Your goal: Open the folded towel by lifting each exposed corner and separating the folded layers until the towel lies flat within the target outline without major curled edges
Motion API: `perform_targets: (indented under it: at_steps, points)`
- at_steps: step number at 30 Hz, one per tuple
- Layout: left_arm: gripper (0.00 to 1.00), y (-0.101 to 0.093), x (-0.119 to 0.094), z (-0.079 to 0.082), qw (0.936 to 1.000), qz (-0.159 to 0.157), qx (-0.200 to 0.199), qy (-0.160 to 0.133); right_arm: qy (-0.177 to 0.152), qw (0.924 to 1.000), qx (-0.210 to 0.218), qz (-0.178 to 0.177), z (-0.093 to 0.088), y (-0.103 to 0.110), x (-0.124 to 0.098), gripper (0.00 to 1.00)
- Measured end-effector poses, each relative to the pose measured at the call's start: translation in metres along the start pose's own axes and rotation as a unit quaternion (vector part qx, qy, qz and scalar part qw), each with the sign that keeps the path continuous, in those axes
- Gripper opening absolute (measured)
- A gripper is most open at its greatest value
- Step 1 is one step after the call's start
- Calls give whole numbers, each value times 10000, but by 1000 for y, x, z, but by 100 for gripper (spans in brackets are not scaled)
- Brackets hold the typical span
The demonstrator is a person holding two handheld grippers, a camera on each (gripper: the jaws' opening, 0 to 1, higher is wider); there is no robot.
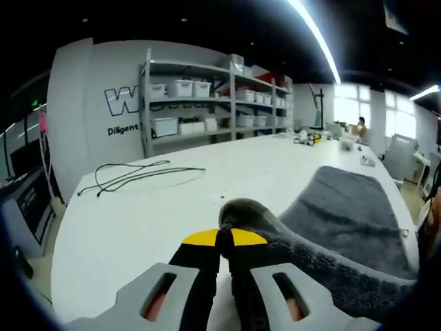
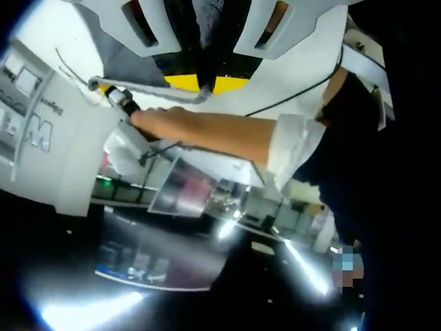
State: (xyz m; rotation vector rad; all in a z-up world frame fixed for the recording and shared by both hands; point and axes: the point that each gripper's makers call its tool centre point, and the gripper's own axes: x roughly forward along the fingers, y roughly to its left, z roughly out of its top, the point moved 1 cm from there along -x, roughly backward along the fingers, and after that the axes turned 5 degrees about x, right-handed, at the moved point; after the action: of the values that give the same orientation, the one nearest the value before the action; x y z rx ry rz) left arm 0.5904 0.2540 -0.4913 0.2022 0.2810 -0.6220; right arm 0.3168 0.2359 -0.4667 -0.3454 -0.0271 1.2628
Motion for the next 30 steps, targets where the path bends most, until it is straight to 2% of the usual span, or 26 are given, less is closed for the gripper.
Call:
perform_targets:
  at_steps: [10, 14, 17, 24, 27, 30]
  points:
    - [4, 10, 5, -14, 9999, -46, -3, 115, -14, 9998, 149, 141, -2, 0, 16, 0]
    - [4, 10, 5, -18, 9999, -94, 96, 109, 18, 9997, 126, 215, -5, 3, 20, 0]
    - [4, 12, 4, -23, 9999, -136, 24, 94, 42, 9996, 141, 257, -7, 5, 23, 0]
    - [5, 13, 7, -35, 9990, -135, 216, 355, 102, 9992, 218, 327, -12, 8, 31, 0]
    - [5, 22, 10, -37, 9984, -105, 344, 427, 142, 9990, 227, 358, -15, 9, 33, 0]
    - [7, 30, 11, -39, 9984, -39, 290, 486, 168, 9988, 248, 396, -18, 11, 35, 0]
